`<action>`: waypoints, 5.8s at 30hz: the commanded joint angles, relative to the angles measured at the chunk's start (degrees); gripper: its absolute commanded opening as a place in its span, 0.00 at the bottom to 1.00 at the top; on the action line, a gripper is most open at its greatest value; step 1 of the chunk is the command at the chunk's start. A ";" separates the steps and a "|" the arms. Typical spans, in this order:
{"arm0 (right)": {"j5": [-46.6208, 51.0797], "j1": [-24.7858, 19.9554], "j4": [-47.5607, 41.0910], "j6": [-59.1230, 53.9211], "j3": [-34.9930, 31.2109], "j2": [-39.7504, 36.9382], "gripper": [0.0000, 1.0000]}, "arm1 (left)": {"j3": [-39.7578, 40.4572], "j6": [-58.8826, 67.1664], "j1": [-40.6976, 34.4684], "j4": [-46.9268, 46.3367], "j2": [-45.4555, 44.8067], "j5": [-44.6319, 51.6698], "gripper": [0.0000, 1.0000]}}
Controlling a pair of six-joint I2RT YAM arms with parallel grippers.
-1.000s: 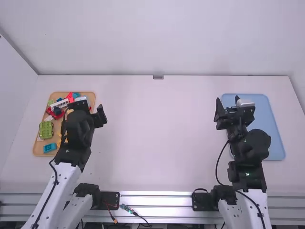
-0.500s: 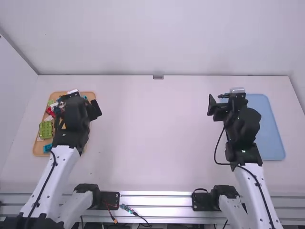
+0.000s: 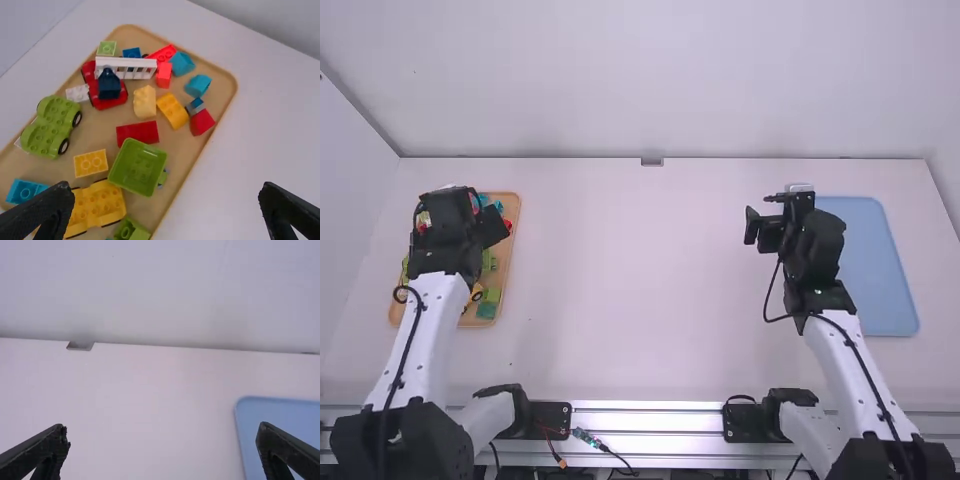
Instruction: Assemble lego blocks to make yellow taxi
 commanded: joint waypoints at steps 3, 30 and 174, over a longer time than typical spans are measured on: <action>0.07 0.07 1.74 0.33 1.20 2.38 0.99 | 4.30 4.57 3.76 -2.98 3.08 4.35 0.99; 0.09 0.13 9.67 -1.86 1.25 2.38 0.99 | 14.08 13.49 25.53 -19.76 20.50 9.81 0.99; -1.46 1.68 9.63 -3.13 1.62 2.38 0.99 | 11.34 93.45 34.16 -17.33 34.82 25.00 0.97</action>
